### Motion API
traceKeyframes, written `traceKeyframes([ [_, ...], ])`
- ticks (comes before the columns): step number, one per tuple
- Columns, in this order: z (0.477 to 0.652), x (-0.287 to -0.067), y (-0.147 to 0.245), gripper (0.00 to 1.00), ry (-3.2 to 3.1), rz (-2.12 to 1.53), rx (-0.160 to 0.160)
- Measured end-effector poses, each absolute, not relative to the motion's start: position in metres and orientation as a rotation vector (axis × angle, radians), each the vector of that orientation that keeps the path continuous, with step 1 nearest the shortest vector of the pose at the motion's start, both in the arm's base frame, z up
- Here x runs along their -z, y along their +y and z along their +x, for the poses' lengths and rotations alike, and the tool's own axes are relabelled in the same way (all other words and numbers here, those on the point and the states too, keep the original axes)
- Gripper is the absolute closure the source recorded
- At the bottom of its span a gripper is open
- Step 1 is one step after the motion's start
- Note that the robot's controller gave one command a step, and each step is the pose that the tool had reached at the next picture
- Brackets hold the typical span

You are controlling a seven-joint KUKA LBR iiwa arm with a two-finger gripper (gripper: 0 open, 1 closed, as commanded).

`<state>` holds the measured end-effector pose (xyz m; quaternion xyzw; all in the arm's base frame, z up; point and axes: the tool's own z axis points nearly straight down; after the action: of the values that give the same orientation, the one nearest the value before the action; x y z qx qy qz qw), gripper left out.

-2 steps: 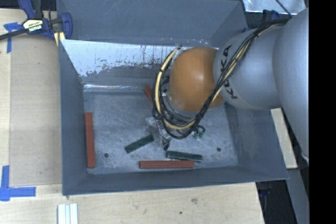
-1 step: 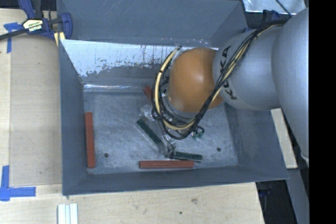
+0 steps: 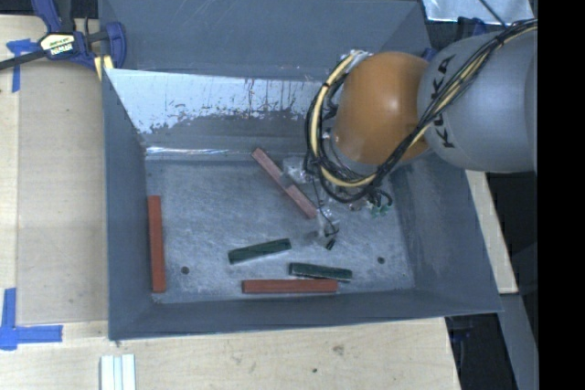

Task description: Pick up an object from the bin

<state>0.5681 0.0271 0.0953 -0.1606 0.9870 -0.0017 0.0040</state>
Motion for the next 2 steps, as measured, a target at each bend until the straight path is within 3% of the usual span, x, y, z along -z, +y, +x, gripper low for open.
traceKeyframes([
  [1,0.619,-0.084,-0.048,0.0,3.101,-0.462,0.008],
  [2,0.622,-0.07,0.019,0.0,3.114,-0.403,-0.001],
])
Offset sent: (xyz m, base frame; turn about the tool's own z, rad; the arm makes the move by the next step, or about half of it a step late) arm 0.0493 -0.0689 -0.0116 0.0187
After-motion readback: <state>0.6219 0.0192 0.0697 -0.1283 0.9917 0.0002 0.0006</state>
